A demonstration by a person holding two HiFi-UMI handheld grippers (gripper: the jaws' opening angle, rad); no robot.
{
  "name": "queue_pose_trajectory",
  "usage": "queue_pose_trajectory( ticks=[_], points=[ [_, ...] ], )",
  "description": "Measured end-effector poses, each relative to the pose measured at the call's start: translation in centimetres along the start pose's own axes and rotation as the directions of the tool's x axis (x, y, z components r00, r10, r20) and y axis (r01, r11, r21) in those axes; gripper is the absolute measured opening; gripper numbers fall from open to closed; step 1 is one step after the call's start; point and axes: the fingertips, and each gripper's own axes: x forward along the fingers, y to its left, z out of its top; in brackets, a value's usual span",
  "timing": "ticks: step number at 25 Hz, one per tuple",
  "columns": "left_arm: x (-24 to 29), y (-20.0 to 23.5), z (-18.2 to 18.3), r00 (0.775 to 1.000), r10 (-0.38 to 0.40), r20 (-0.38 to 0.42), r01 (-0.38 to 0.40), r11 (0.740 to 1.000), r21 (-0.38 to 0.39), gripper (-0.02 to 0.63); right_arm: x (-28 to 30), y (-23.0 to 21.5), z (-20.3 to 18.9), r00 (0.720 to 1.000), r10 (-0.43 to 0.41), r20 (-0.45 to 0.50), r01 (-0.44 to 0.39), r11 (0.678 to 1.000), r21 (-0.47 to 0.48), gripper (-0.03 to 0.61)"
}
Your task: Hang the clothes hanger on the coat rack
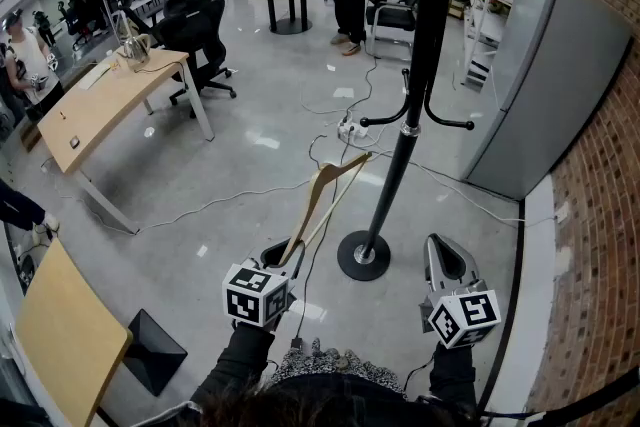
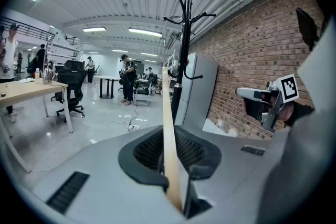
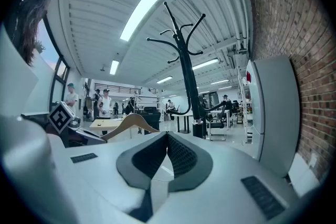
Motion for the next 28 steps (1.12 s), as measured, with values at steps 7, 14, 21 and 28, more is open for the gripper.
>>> queue_pose_trajectory(
  ticks=[7, 14, 21, 28],
  points=[
    [1.7, 0.0, 0.4, 1.000, -0.001, -0.005, 0.001, 1.000, -0.006, 0.055, 1.2, -1.5, -0.4, 1.000, 0.003, -0.006, -0.003, 1.000, 0.011, 0.009],
    [3.6, 1.0, 1.4, 1.000, -0.018, 0.001, 0.018, 1.000, -0.002, 0.055, 2.4, -2.6, -0.9, 0.999, -0.023, -0.023, 0.023, 1.000, 0.014, 0.009],
    [7.6, 3.3, 2.6, 0.996, -0.092, -0.017, 0.093, 0.995, 0.025, 0.055, 4.4, -4.1, -1.1, 0.993, -0.119, -0.021, 0.120, 0.993, 0.013, 0.009],
    [13.3, 7.0, 5.9, 0.983, -0.177, -0.047, 0.181, 0.977, 0.113, 0.054, 8.8, -5.1, -0.9, 0.974, -0.226, -0.023, 0.227, 0.974, 0.018, 0.009]
  ],
)
